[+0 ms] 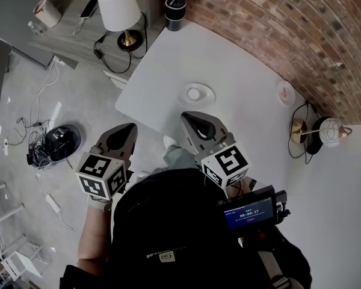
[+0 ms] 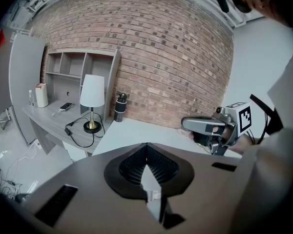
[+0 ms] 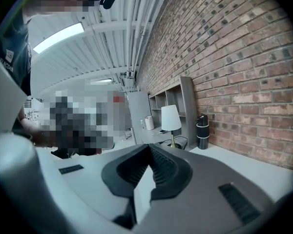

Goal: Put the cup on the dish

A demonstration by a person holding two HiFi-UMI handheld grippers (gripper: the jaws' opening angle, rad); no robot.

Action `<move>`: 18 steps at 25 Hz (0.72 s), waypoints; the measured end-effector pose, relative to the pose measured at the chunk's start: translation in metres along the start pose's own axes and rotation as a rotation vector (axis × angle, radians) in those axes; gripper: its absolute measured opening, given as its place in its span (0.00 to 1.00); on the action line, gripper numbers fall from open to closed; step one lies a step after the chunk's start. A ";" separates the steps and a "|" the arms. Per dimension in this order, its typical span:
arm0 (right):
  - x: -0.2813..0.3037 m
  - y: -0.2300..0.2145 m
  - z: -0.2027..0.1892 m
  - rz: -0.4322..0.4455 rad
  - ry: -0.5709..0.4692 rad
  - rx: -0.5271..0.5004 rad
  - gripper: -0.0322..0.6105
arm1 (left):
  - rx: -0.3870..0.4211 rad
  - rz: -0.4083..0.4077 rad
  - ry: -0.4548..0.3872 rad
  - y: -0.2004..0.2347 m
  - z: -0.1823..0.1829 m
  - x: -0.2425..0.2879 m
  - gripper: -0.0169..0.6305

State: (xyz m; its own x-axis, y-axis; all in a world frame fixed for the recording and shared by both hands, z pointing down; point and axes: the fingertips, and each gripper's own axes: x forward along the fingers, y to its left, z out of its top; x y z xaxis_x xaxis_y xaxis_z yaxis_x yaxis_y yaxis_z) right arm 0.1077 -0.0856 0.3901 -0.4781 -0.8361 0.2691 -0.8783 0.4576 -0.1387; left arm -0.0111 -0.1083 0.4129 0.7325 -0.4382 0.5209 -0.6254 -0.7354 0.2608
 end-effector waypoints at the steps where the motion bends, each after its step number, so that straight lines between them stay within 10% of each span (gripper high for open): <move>1: 0.000 0.000 0.000 -0.003 0.000 0.004 0.06 | 0.003 -0.004 0.000 -0.001 0.000 0.000 0.04; 18: 0.009 -0.001 0.000 -0.041 -0.001 0.020 0.06 | 0.047 0.015 0.023 0.010 -0.005 -0.006 0.04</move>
State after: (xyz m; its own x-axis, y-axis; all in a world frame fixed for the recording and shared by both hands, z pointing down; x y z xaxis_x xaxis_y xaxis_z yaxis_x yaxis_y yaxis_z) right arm 0.1044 -0.0932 0.3928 -0.4421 -0.8542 0.2736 -0.8969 0.4173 -0.1463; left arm -0.0232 -0.1101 0.4165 0.7161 -0.4380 0.5434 -0.6228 -0.7525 0.2141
